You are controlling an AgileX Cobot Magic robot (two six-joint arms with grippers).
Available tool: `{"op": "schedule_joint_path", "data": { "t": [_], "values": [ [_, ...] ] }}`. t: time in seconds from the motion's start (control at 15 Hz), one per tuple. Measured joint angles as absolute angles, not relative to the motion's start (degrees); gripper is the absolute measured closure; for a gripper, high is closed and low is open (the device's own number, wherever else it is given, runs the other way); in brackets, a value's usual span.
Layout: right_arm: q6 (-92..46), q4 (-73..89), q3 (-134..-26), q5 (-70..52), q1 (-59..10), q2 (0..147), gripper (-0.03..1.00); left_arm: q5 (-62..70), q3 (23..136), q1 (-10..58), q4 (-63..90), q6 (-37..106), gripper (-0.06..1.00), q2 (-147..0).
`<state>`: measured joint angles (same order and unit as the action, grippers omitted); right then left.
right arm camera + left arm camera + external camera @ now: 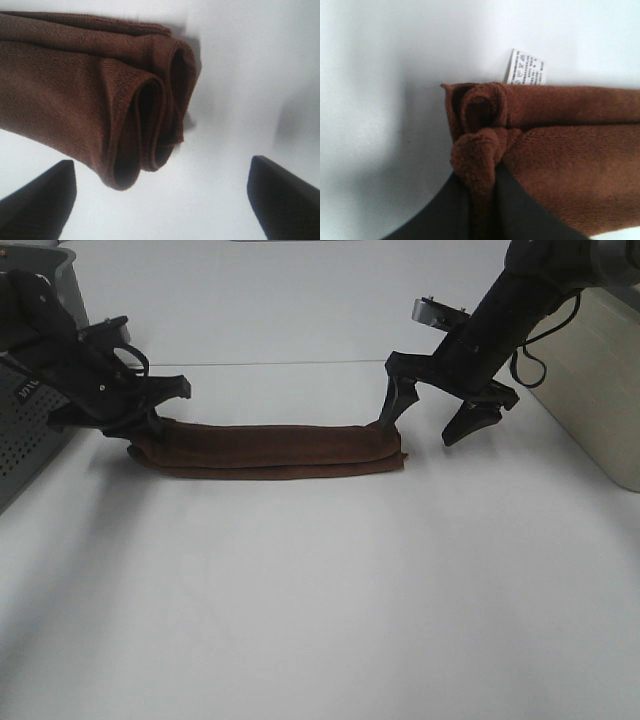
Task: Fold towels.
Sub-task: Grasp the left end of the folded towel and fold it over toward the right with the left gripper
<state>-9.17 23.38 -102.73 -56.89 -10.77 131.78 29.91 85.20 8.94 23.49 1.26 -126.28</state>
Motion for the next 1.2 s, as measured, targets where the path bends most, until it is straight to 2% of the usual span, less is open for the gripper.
{"op": "schedule_joint_path", "data": {
  "t": [0.2, 0.4, 0.67, 0.87, 1.07, 1.13, 1.2],
  "values": [
    [-9.05, 22.98, -102.73, -57.7, -10.77, 130.81, 0.1, 34.09, 89.27, 8.77, 18.96, 0.0, 0.88, -121.07],
    [-9.05, 23.03, -102.73, -57.7, -10.77, 127.25, 0.1, 45.78, 99.35, 9.11, 15.07, -4.18, 0.88, -120.09],
    [-7.91, 23.2, -102.73, -57.75, -10.77, 123.19, 0.1, 49.79, 107.83, 15.13, 14.95, -7.91, 0.88, -121.58],
    [-7.39, 23.2, -102.73, -58.38, -10.77, 120.89, 0.1, 50.59, 112.7, 20.34, 16.1, -12.83, 0.83, -127.88],
    [-6.53, 23.03, -102.73, -60.05, -10.77, 119.92, 0.1, 50.25, 116.14, 23.38, 17.65, -16.79, 0.69, -133.61],
    [-6.47, 23.03, -102.73, -61.71, -10.77, 119.69, 0.1, 46.87, 116.94, 25.21, 19.54, -20.63, 0.46, -135.73],
    [-6.47, 23.03, -102.73, -62.22, -10.77, 119.46, 0.1, 44.92, 116.94, 26.24, 20.63, -21.2, 0.37, -135.96]
  ]
}}
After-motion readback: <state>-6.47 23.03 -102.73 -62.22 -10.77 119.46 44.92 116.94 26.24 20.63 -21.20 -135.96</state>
